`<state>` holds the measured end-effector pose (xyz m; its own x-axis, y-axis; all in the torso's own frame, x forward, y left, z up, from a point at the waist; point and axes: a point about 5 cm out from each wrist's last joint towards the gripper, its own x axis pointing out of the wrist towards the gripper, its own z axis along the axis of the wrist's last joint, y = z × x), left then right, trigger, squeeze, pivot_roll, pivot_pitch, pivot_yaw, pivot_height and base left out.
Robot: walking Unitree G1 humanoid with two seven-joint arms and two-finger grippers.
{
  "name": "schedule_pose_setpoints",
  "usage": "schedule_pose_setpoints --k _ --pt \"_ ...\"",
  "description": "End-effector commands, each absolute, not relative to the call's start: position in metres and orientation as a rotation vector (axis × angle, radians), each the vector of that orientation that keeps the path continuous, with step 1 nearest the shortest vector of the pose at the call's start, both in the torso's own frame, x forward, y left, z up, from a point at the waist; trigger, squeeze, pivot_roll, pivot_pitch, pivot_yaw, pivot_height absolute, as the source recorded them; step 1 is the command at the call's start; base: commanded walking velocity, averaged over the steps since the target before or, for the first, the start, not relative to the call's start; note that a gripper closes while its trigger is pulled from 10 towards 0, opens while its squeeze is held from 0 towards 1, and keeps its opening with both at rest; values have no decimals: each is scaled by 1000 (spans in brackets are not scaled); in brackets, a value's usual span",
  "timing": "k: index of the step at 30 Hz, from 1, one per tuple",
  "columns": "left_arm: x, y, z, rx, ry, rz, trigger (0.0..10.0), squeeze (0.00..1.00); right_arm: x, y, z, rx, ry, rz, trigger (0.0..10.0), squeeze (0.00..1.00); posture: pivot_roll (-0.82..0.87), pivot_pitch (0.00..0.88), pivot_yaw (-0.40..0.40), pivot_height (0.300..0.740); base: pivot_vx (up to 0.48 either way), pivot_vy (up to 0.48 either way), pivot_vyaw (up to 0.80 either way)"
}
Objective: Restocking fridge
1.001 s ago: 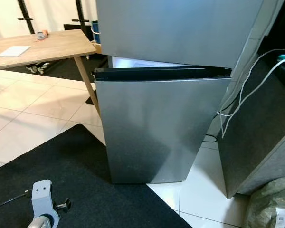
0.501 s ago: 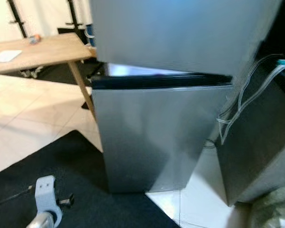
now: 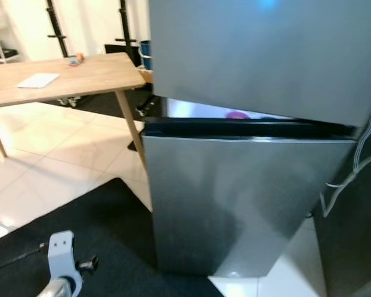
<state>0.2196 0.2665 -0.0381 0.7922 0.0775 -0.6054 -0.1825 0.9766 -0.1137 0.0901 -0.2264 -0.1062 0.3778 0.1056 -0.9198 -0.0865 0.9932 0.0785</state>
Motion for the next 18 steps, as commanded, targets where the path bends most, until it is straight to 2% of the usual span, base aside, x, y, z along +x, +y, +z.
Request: schedule_pose_setpoints --k 1,6,8,12,18 --pt "224 260 -37 -164 637 109 10000 0 86 -221 -108 31 1192 143 10000 0 -81 24 24 740 349 0 0" --pt "232 252 -34 -147 623 45 10000 0 87 -221 -108 27 1193 144 10000 0 -81 24 24 740 321 0 0" --pt "240 236 -31 -92 608 -93 10000 0 87 -222 -108 31 1193 135 10000 0 -81 24 24 740 0 0 0" --pt "245 226 -29 -65 596 -169 10000 0 87 -221 -108 29 1201 135 10000 0 -79 23 24 740 0 0 0" --pt "253 208 -26 -27 579 -288 10000 0 85 -220 -109 22 1212 138 10000 0 -82 26 27 740 0 0 -774"
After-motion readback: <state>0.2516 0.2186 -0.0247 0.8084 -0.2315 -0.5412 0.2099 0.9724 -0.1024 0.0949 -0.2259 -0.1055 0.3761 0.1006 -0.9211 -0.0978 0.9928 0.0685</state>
